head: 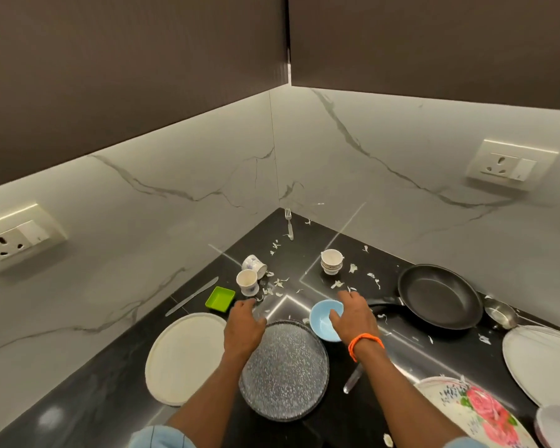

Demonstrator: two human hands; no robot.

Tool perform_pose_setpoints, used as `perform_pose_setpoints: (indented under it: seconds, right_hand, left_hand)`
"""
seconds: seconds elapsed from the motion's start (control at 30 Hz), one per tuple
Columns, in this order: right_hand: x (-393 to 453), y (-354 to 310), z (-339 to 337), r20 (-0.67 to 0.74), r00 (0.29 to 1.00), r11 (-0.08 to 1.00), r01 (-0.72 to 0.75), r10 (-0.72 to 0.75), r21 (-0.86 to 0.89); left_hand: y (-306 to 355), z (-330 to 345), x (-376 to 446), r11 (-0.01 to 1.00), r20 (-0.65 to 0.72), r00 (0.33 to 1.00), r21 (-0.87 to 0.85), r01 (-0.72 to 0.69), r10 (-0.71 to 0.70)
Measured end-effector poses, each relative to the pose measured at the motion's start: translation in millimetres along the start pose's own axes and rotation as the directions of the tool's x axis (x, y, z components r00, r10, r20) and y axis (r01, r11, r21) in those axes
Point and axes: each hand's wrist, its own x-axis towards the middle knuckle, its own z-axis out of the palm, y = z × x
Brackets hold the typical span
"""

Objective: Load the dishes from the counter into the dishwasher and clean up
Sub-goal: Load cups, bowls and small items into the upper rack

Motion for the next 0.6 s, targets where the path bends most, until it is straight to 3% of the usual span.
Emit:
perform_pose_setpoints:
  seconds: [0.2, 0.47, 0.6]
  right_hand:
    - [76.6, -24.4, 13.3, -0.04, 0.997, 0.996, -0.063, 0.066, 0.062]
    - [174.9, -28.2, 34.7, 0.03, 0.988, 0.983, -0.146, 0.15, -0.107]
    - [205.6, -18.4, 49.3, 0.188, 0.96, 0.974, -0.186, 0.207, -0.127]
  left_hand:
    - [-24.4, 3.4, 81.5, 0.998, -0.077, 0.996, -0.043, 0.038, -0.042]
    - [-30.3, 20.8, 146.3, 0.996, -0.032, 0.995, -0.012, 0.092, -0.092]
    - [-37.5, 31.3, 157.5, 0.999, -0.086, 0.995, 0.014, 0.049, -0.048]
